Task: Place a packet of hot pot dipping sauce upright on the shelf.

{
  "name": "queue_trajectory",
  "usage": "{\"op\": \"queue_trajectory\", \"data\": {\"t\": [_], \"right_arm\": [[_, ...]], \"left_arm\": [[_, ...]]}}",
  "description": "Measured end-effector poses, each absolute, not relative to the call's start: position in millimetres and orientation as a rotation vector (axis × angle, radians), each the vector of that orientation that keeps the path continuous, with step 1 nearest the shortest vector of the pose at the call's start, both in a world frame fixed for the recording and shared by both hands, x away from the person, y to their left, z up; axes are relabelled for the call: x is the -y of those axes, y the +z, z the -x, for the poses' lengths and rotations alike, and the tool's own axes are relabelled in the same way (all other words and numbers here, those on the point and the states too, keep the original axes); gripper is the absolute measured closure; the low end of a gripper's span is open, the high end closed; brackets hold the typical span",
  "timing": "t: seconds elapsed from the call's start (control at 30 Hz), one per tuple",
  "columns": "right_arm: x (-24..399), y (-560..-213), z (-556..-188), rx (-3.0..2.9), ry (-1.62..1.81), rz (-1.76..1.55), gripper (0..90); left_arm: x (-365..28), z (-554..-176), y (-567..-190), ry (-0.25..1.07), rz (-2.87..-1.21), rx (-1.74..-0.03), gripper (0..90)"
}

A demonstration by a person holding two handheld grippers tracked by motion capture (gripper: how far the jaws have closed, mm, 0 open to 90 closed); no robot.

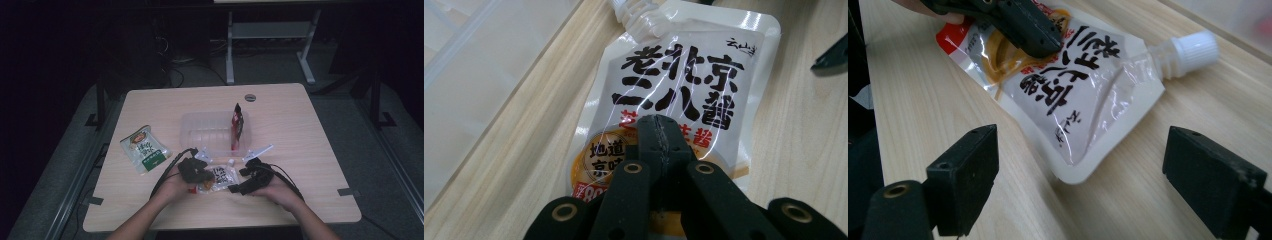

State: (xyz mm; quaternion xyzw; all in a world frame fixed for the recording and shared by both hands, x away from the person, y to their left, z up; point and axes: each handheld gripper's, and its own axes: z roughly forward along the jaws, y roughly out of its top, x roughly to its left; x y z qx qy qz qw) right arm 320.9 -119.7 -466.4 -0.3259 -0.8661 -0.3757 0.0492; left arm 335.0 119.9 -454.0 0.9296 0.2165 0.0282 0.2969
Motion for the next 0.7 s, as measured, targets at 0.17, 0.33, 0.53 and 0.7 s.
{"op": "queue_trajectory", "data": {"t": [0.17, 0.33, 0.53, 0.7], "right_arm": [[113, -467, -322, 2.590, -1.165, 0.977, 20.7], [105, -468, -326, 2.544, -1.184, 0.963, 27.2], [99, -471, -334, 2.481, -1.191, 0.939, 41.0], [98, -472, -339, 2.478, -1.180, 0.934, 50.6]], "left_arm": [[-121, -335, -454, 0.074, -2.464, -0.579, 90.0], [-122, -335, -455, 0.070, -2.457, -0.582, 89.9], [-122, -334, -456, 0.068, -2.440, -0.593, 90.0], [-122, -334, -456, 0.064, -2.430, -0.597, 89.9]]}}
